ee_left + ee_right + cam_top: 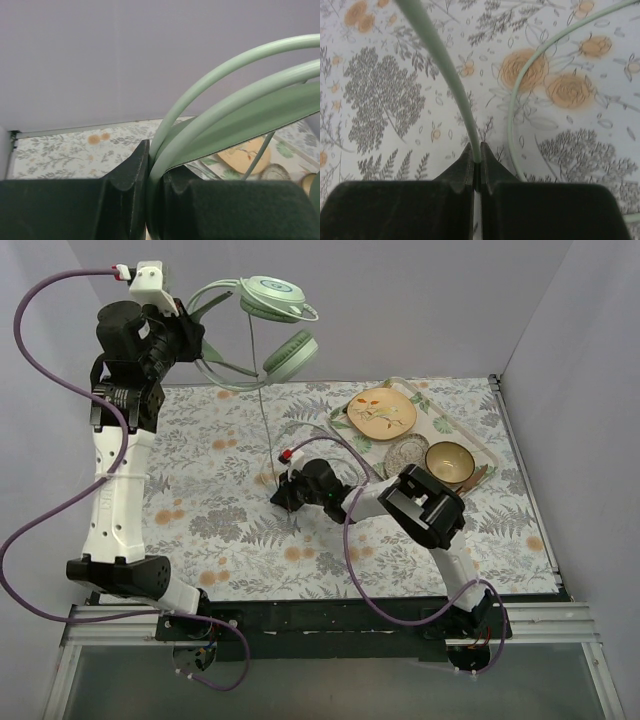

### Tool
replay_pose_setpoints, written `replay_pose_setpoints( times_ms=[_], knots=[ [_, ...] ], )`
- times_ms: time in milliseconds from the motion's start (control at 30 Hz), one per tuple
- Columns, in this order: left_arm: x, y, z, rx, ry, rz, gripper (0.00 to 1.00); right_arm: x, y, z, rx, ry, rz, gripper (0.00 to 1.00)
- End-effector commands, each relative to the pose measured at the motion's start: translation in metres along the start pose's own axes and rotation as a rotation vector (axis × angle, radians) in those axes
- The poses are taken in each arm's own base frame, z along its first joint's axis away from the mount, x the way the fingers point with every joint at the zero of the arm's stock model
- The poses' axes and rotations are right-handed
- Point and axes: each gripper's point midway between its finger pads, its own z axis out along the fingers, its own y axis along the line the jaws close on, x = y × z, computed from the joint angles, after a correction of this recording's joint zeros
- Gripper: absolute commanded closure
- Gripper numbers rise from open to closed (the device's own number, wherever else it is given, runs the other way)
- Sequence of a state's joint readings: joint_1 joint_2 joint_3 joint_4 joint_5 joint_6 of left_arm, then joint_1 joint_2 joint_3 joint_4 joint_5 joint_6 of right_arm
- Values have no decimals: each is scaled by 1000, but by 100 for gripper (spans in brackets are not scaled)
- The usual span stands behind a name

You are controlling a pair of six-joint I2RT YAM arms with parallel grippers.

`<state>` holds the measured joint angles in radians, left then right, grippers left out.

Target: Wrap the headphones

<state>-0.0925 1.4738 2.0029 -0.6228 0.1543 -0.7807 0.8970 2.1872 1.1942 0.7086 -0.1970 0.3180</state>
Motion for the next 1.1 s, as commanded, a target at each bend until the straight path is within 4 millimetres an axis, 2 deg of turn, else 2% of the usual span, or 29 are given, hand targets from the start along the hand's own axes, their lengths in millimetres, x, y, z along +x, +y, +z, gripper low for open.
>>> replay_pose_setpoints(
  times_ms=[0, 67, 133, 167, 200, 233, 267, 300, 333, 367, 433, 467, 533, 567, 600, 633, 667, 700, 733, 767, 800, 833, 900, 933, 967, 1000, 1033, 1067],
  knots=[
    [-30, 40, 11, -185, -143, 44, 100, 6, 14, -33, -1, 46, -61, 99],
    [-31, 54, 18, -237, -161, 62, 100, 13, 21, -44, -1, 84, -89, 99],
    [-21, 65, 26, -269, -145, 71, 100, 26, 30, -50, -13, 139, -123, 99],
    [-23, 73, 28, -309, -163, 90, 100, 24, 37, -53, -22, 148, -144, 99],
    [-20, 80, 31, -338, -166, 106, 100, 33, 38, -58, -9, 201, -156, 99],
    [-5, 89, 38, -370, -141, 124, 100, 38, 49, -60, -20, 223, -183, 99],
    [-8, 97, 40, -406, -165, 143, 100, 32, 56, -65, -21, 222, -226, 99],
    [3, 111, 45, -466, -143, 186, 100, 36, 60, -71, -14, 254, -244, 99],
    [9, 119, 48, -495, -136, 203, 100, 36, 72, -74, -32, 262, -272, 99],
    [22, 126, 54, -517, -129, 227, 100, 25, 81, -79, -48, 245, -306, 99],
    [36, 143, 60, -587, -106, 295, 100, 22, 98, -86, -75, 260, -334, 99],
    [46, 151, 65, -614, -113, 319, 100, 11, 106, -91, -86, 245, -355, 99],
    [59, 168, 67, -693, -85, 402, 100, 9, 109, -100, -64, 267, -362, 99],
    [56, 172, 68, -716, -113, 424, 100, -5, 115, -108, -65, 241, -366, 99],
    [72, 178, 70, -728, -81, 460, 100, -11, 116, -112, -55, 230, -369, 99],
    [79, 182, 70, -746, -61, 512, 100, -18, 116, -116, -52, 217, -399, 99],
    [78, 183, 72, -747, -82, 531, 100, -32, 120, -125, -45, 192, -408, 99],
    [93, 184, 73, -736, -52, 552, 100, -40, 118, -129, -21, 175, -424, 99],
    [100, 183, 74, -712, -40, 567, 100, -48, 116, -133, 2, 162, -434, 99],
    [105, 175, 77, -655, -33, 591, 100, -66, 116, -141, 35, 131, -447, 99],
    [112, 169, 79, -616, -20, 606, 100, -76, 106, -145, 106, 121, -464, 99],
    [132, 167, 79, -581, 20, 622, 100, -86, 100, -149, 142, 111, -489, 99],
    [146, 151, 78, -504, 52, 681, 100, -116, 90, -158, 231, 74, -509, 99],
    [167, 148, 75, -478, 97, 705, 100, -130, 79, -162, 274, 56, -511, 99],
    [174, 144, 74, -457, 111, 724, 100, -139, 73, -165, 300, 50, -525, 99],
    [178, 136, 70, -427, 120, 764, 100, -158, 69, -170, 334, 18, -528, 99],
    [186, 131, 68, -412, 131, 770, 100, -171, 55, -175, 373, 2, -523, 99],
    [203, 129, 63, -388, 172, 810, 100, -181, 48, -178, 393, -11, -527, 99]
  ],
)
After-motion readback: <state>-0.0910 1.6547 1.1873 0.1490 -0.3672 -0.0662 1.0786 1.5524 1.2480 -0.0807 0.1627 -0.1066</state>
